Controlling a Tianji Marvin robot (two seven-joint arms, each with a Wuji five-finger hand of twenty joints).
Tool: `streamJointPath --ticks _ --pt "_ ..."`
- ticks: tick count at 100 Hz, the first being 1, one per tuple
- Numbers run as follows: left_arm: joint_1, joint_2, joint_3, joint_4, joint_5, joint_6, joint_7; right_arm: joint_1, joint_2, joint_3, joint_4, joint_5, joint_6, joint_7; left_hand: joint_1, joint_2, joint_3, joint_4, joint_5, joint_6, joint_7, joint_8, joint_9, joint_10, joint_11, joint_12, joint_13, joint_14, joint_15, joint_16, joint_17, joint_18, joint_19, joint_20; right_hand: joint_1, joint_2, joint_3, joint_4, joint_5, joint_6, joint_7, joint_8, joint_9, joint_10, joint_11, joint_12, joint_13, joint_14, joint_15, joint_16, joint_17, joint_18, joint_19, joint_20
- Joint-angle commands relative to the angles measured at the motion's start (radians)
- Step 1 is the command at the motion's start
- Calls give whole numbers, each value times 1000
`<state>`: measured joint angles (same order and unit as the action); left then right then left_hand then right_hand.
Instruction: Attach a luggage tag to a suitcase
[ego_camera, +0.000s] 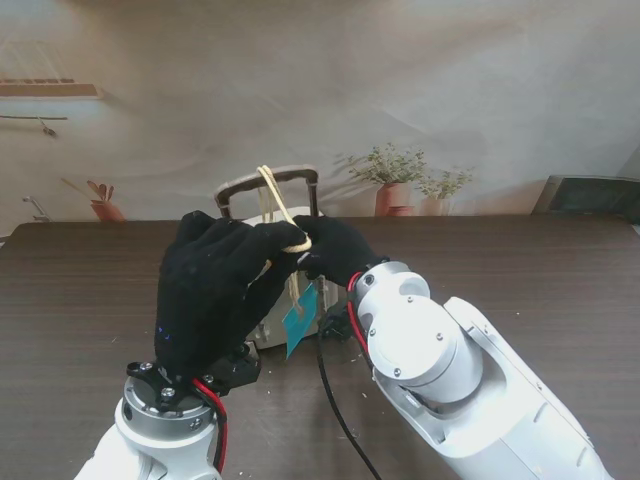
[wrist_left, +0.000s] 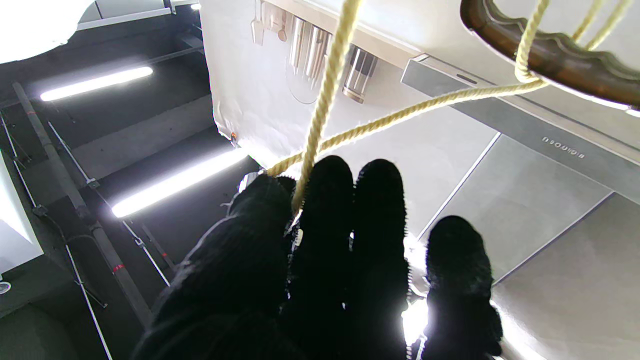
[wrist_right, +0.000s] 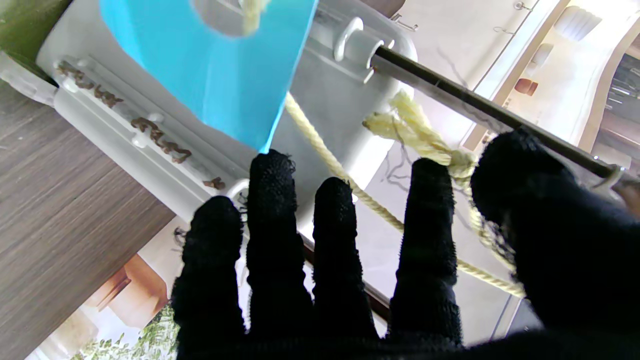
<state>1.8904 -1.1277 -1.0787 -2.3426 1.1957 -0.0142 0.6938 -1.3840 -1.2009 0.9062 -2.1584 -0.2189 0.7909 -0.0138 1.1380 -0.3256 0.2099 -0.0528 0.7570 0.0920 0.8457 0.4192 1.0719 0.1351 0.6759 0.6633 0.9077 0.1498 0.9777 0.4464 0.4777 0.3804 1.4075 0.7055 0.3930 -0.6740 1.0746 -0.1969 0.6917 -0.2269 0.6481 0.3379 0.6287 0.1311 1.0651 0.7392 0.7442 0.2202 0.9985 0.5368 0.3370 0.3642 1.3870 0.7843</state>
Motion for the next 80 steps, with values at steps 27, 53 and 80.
streamJointPath --ticks 27,53,80 --pt "2 0 1 -66 4 2 -10 -32 -19 6 -23 46 2 -24 58 26 -12 19 16 -1 3 -8 -12 49 1 9 -11 -30 -2 25 -13 14 25 18 19 -61 38 6 30 -72 66 -61 -96 -7 -97 -88 -118 -29 -78 -18 -103 -61 -86 -33" --pt "2 0 1 -66 4 2 -10 -44 -61 14 -32 108 39 -103 58 24 -13 19 16 -2 4 -8 -11 49 1 10 -11 -31 -2 25 -11 15 25 18 40 -128 29 -95 107 -25 157 -107 -149 7 -233 -236 -223 -11 -297 -98 -233 -57 -285 -114" --pt "2 0 1 -66 4 2 -10 -44 -76 8 -24 93 68 -129 59 25 -12 19 16 -1 4 -8 -12 49 0 10 -13 -29 -3 25 -11 15 25 18 21 -152 28 -123 155 43 218 -50 -150 17 -261 -291 -260 3 -433 -140 -292 -50 -429 -163"
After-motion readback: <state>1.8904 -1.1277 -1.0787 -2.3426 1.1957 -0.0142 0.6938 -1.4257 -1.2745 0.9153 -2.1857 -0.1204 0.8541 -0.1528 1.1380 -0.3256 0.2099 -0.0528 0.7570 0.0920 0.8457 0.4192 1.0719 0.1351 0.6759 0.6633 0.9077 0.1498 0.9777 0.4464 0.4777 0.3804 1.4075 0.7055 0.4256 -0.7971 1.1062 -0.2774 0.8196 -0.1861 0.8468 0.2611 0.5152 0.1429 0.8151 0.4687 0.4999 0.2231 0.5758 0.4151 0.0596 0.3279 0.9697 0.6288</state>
